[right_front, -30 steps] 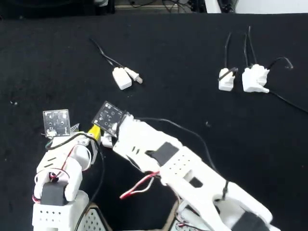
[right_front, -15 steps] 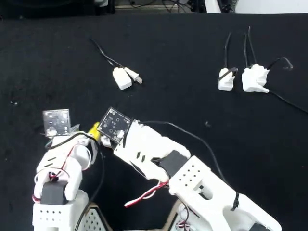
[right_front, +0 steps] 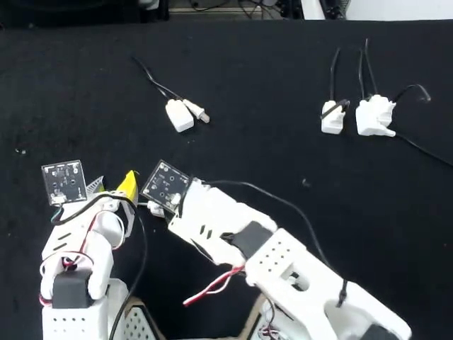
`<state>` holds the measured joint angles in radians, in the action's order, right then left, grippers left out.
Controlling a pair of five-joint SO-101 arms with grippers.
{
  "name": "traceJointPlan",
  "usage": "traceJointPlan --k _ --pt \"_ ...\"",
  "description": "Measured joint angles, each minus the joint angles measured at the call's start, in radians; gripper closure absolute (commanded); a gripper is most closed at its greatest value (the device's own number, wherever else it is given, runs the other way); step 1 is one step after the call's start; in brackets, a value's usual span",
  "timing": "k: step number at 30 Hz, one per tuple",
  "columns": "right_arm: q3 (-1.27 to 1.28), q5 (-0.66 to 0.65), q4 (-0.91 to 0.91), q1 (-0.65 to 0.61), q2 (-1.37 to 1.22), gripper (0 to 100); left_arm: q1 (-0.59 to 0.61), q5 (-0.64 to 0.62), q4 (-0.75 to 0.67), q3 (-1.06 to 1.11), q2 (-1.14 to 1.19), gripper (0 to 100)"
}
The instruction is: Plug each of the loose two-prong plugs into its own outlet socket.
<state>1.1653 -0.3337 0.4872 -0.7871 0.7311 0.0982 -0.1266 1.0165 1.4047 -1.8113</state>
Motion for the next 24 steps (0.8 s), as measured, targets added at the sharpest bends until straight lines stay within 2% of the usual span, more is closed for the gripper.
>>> traceJointPlan --k 6,13,18,24 --pt "-0.015 0.002 -0.029 -0.003 -0.124 98.8 -0.049 -0.002 0.006 -0.006 0.0 79" --pt "-0.023 0.006 -0.032 -0.003 -0.143 98.8 -0.109 0.037 0.006 0.012 -0.005 79" --pt "-0.023 0.064 0.009 -0.002 -0.052 98.8 -0.109 0.041 0.006 0.032 -0.006 79" --pt "-0.02 0.072 0.052 0.002 0.04 98.8 -0.109 0.04 -0.017 0.061 -0.009 79"
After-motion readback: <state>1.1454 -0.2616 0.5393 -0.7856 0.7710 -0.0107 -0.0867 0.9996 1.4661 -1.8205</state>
